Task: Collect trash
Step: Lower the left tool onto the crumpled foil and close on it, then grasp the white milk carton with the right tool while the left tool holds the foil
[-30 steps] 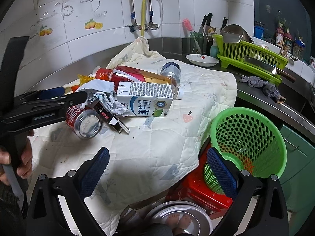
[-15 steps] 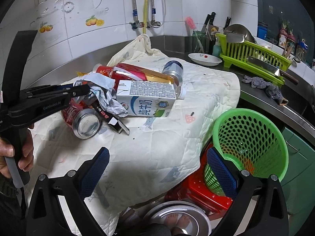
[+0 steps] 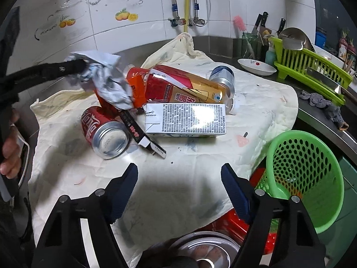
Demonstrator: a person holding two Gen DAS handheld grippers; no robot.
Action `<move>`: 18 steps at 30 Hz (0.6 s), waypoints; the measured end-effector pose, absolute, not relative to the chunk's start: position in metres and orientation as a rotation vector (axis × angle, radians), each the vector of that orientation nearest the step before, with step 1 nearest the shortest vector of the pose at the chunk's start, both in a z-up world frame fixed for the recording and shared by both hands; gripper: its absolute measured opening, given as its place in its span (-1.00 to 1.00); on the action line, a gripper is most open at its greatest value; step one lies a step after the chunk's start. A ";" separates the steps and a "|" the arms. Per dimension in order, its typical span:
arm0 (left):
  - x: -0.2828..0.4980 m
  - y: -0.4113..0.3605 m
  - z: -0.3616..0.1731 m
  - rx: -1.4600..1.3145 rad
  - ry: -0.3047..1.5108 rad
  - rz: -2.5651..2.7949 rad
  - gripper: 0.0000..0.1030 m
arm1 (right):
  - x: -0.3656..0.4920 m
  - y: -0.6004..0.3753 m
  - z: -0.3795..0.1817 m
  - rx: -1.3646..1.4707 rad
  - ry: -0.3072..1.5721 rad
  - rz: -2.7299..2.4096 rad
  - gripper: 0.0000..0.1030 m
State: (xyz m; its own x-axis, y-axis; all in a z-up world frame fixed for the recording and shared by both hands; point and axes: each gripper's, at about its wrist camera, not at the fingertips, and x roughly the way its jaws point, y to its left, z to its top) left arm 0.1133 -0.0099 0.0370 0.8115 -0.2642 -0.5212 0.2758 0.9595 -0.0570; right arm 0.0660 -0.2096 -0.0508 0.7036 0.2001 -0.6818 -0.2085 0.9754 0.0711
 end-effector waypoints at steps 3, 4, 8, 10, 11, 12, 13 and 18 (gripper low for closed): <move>0.113 -0.002 0.040 -0.004 0.551 -0.285 -0.77 | 0.072 -0.212 -0.049 -0.046 0.753 0.220 0.41; 0.113 0.002 0.040 -0.015 0.552 -0.283 -0.77 | 0.075 -0.213 -0.048 -0.057 0.753 0.218 0.41; 0.116 0.010 0.039 -0.037 0.555 -0.273 -0.77 | 0.084 -0.218 -0.042 -0.093 0.756 0.232 0.41; 0.117 0.012 0.038 -0.041 0.560 -0.272 -0.77 | 0.089 -0.219 -0.038 -0.142 0.745 0.230 0.41; 0.118 0.012 0.037 -0.039 0.561 -0.270 -0.77 | 0.090 -0.220 -0.037 -0.162 0.744 0.233 0.41; 0.118 0.012 0.036 -0.038 0.562 -0.268 -0.77 | 0.093 -0.220 -0.037 -0.173 0.748 0.247 0.41; 0.119 0.013 0.037 -0.037 0.561 -0.266 -0.77 | 0.095 -0.220 -0.037 -0.182 0.751 0.255 0.41; 0.119 0.016 0.039 -0.045 0.556 -0.266 -0.77 | 0.109 -0.217 -0.036 -0.292 0.760 0.309 0.41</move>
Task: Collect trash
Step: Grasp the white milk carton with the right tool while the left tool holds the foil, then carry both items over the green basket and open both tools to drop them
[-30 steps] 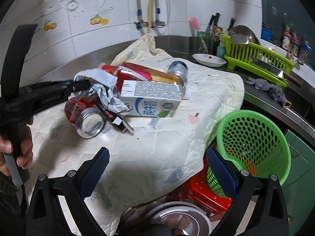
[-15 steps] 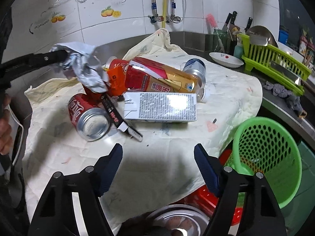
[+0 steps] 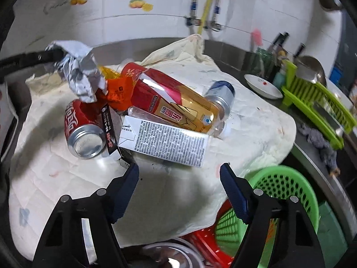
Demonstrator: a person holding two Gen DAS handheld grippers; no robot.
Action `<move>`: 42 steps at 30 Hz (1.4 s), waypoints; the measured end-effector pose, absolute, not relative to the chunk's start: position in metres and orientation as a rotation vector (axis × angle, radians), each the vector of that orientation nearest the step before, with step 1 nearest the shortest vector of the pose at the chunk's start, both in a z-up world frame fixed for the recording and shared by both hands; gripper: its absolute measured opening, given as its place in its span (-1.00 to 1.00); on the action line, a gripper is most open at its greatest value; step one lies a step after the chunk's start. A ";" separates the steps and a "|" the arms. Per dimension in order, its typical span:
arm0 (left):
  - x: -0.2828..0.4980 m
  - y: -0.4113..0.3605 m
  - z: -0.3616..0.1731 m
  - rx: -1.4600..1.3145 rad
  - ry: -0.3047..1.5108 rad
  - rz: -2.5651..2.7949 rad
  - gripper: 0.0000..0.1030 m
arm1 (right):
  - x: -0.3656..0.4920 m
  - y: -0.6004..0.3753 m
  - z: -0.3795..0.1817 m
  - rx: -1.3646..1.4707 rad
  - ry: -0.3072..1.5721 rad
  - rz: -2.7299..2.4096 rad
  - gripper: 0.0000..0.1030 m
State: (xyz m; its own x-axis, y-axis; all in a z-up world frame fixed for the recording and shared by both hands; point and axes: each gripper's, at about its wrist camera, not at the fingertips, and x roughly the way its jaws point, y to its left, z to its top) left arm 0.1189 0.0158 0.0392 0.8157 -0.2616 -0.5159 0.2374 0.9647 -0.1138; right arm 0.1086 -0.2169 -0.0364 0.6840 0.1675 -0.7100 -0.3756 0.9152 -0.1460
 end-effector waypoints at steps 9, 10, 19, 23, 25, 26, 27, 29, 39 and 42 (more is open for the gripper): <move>0.123 0.019 0.038 -0.057 0.568 -0.251 -0.77 | 0.138 -0.201 -0.045 -0.593 0.776 0.443 0.41; 0.124 0.019 0.037 -0.060 0.569 -0.250 -0.77 | 0.142 -0.199 -0.046 -0.621 0.776 0.470 0.41; 0.133 0.022 0.035 -0.078 0.578 -0.230 -0.77 | 0.158 -0.175 -0.066 -0.913 0.781 0.604 0.41; 0.137 0.024 0.032 -0.089 0.590 -0.225 -0.77 | 0.167 -0.170 -0.074 -0.957 0.798 0.614 0.25; 0.138 0.024 0.030 -0.088 0.593 -0.225 -0.77 | 0.167 -0.168 -0.074 -0.948 0.795 0.623 0.12; 0.139 0.024 0.030 -0.086 0.594 -0.224 -0.77 | 0.166 -0.167 -0.073 -0.942 0.788 0.624 0.10; 0.139 0.024 0.031 -0.085 0.593 -0.224 -0.77 | 0.165 -0.168 -0.071 -0.924 0.784 0.625 0.06; 0.139 0.024 0.032 -0.087 0.590 -0.226 -0.77 | 0.164 -0.170 -0.067 -0.894 0.784 0.620 0.01; 0.130 0.008 0.049 -0.080 0.549 -0.280 -0.77 | 0.141 -0.190 -0.046 -0.670 0.816 0.568 -0.22; 0.125 0.000 0.055 -0.070 0.535 -0.300 -0.77 | 0.135 -0.201 -0.040 -0.604 0.814 0.545 -0.22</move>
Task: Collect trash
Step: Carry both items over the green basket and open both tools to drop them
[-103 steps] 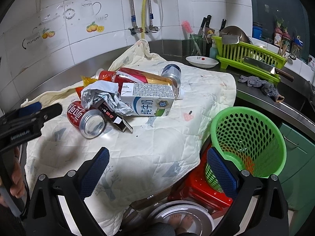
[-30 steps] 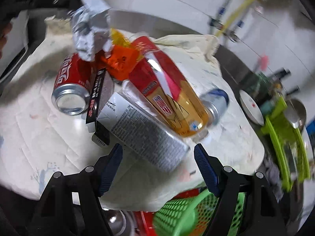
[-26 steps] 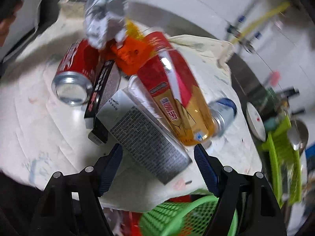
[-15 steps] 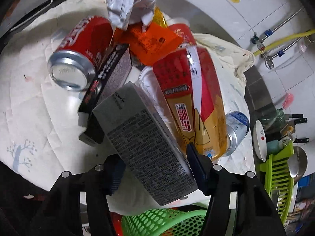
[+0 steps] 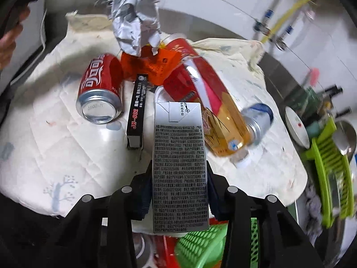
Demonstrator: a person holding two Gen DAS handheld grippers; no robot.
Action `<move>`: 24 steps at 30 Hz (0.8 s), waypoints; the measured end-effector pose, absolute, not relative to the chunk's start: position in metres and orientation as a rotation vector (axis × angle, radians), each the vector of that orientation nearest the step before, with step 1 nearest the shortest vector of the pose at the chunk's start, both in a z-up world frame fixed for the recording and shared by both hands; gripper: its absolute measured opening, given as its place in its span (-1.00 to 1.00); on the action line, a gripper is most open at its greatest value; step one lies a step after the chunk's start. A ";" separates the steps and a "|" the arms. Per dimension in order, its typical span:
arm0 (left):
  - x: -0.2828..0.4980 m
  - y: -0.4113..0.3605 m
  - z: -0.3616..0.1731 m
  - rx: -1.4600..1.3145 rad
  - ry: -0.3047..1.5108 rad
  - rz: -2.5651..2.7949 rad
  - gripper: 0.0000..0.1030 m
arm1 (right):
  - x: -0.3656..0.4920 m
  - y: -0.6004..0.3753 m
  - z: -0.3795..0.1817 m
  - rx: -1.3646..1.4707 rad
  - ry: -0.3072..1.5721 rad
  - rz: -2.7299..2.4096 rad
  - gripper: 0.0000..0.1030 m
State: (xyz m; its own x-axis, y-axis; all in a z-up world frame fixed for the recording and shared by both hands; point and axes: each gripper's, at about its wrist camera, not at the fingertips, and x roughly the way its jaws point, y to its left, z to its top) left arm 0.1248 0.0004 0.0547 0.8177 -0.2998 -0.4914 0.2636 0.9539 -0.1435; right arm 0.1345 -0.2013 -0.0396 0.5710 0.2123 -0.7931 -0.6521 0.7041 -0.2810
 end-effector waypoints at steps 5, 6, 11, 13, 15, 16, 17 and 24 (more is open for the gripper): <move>0.120 -0.019 0.061 -0.055 0.526 -0.348 -0.77 | 0.126 -0.229 -0.030 -0.489 0.812 0.471 -0.22; 0.120 -0.024 0.062 -0.048 0.526 -0.360 -0.77 | 0.124 -0.235 -0.030 -0.476 0.812 0.455 -0.22; 0.120 -0.057 0.063 -0.015 0.532 -0.427 -0.77 | 0.120 -0.287 -0.035 -0.364 0.846 0.300 -0.22; 0.121 -0.072 0.063 -0.009 0.537 -0.460 -0.77 | 0.118 -0.307 -0.040 -0.336 0.865 0.244 -0.22; 0.123 -0.093 0.060 0.002 0.544 -0.500 -0.77 | 0.118 -0.335 -0.050 -0.281 0.908 0.177 -0.22; 0.123 -0.101 0.059 0.006 0.546 -0.515 -0.77 | 0.117 -0.346 -0.055 -0.266 0.922 0.146 -0.22; 0.124 -0.112 0.057 0.012 0.552 -0.537 -0.77 | 0.117 -0.359 -0.062 -0.258 0.937 0.109 -0.22; 0.133 -0.182 0.040 0.049 0.598 -0.649 -0.77 | 0.111 -0.424 -0.109 -0.149 1.058 -0.013 -0.22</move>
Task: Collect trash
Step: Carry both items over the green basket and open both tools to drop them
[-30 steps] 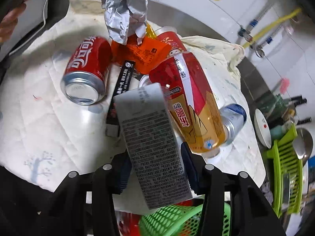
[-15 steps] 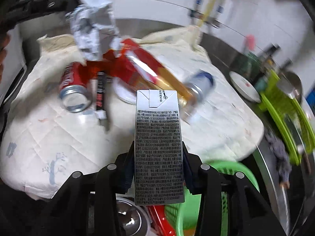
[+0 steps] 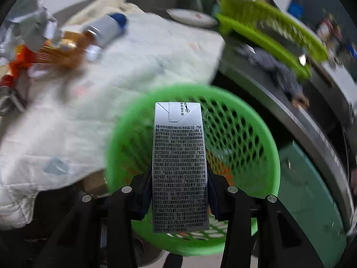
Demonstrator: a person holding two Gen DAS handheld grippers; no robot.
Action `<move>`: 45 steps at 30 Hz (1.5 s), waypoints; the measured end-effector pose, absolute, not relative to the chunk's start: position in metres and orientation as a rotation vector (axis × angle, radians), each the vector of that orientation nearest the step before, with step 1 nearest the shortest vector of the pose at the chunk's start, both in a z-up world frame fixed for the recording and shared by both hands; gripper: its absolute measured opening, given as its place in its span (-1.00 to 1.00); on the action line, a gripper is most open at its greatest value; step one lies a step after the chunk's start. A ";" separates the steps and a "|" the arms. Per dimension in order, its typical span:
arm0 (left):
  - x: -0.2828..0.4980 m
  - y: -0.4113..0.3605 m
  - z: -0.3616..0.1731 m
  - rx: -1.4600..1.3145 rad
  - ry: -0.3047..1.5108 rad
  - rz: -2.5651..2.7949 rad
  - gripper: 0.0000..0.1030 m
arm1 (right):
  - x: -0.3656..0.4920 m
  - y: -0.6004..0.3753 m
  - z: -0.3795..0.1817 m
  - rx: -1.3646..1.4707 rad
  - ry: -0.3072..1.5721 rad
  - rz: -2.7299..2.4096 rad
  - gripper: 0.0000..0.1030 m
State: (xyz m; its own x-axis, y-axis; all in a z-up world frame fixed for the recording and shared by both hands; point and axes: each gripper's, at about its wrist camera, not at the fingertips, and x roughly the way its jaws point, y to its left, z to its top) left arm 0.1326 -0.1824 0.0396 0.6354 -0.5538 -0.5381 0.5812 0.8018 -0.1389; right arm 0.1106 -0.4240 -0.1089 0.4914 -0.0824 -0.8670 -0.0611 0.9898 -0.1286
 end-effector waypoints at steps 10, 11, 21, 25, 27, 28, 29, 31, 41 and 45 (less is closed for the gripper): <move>0.144 -0.250 0.010 0.088 0.665 -0.728 -0.77 | 0.110 -0.473 -0.156 0.019 1.114 -0.098 -0.21; 0.145 -0.256 0.006 0.094 0.674 -0.733 -0.77 | 0.110 -0.477 -0.158 0.037 1.111 -0.104 -0.21; 0.148 -0.301 -0.022 0.126 0.744 -0.794 -0.77 | 0.096 -0.498 -0.138 0.114 1.044 -0.135 -0.17; 0.150 -0.318 -0.037 0.136 0.784 -0.807 -0.76 | 0.078 -0.503 -0.120 0.113 0.998 -0.154 -0.07; 0.151 -0.325 -0.045 0.137 0.811 -0.817 -0.76 | 0.071 -0.503 -0.111 0.100 0.981 -0.165 -0.05; 0.151 -0.327 -0.049 0.140 0.820 -0.822 -0.75 | 0.068 -0.503 -0.107 0.093 0.974 -0.169 -0.01; 0.152 -0.332 -0.053 0.144 0.831 -0.826 -0.75 | 0.065 -0.504 -0.104 0.085 0.965 -0.174 0.02; 0.152 -0.337 -0.059 0.146 0.851 -0.834 -0.70 | 0.059 -0.503 -0.097 0.065 0.943 -0.185 0.10; 0.146 -0.345 -0.068 0.157 0.875 -0.842 -0.18 | 0.047 -0.505 -0.086 0.066 0.901 -0.207 0.16; 0.144 -0.332 -0.062 0.141 0.868 -0.826 -0.18 | 0.043 -0.494 -0.080 0.055 0.892 -0.184 0.17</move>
State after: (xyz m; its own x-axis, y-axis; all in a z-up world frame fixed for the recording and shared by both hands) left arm 0.1436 -0.3318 -0.0619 0.3650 -0.5857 -0.7237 0.6936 0.6896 -0.2083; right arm 0.0431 -0.4941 -0.0795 0.6133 -0.1364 -0.7780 0.1821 0.9829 -0.0288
